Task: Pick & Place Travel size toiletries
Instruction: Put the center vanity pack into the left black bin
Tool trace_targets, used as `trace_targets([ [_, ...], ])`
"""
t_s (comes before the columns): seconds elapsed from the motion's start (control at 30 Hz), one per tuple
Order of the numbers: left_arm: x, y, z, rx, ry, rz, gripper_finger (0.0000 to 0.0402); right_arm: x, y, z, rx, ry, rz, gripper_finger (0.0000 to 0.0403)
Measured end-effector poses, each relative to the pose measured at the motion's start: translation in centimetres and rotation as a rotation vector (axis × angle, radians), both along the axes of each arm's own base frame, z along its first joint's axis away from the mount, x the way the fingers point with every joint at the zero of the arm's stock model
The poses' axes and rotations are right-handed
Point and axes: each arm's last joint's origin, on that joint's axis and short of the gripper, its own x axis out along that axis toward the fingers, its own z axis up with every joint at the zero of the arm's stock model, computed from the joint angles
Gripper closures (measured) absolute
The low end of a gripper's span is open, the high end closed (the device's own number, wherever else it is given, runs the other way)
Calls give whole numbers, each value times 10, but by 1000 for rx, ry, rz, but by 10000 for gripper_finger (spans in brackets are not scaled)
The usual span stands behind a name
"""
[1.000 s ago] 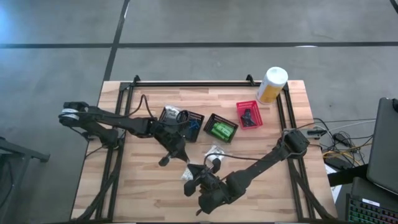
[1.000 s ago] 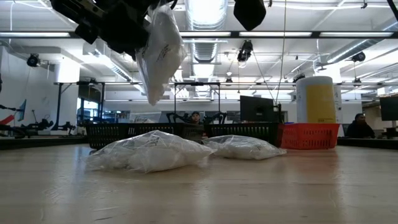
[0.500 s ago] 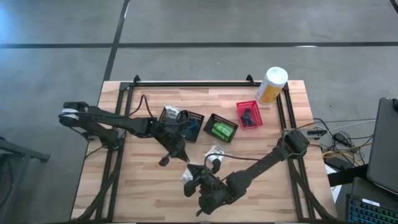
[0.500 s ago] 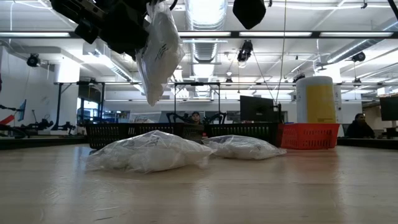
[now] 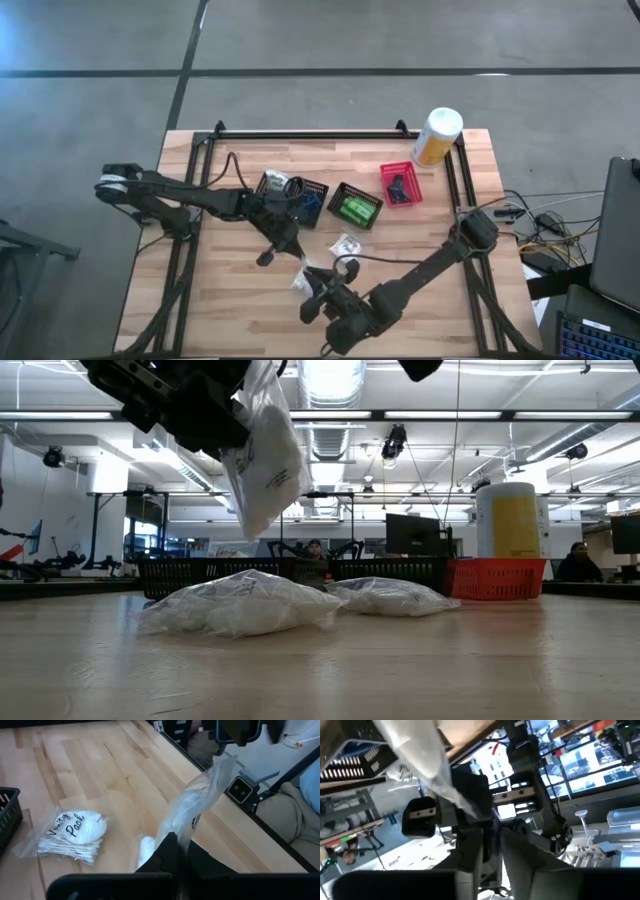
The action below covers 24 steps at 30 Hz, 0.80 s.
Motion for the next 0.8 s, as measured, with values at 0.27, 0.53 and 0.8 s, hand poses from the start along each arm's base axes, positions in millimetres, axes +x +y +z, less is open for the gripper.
trace_targets([
  [0.27,-2,0,-2,2,30,1,401,-3,2,-1,-37,-2,-17,229],
  [0.53,-21,5,12,65,70,70,401,-3,2,0,-33,-27,-39,163],
  [0.8,-64,30,53,160,28,247,401,-3,2,-3,-60,-42,-73,127],
])
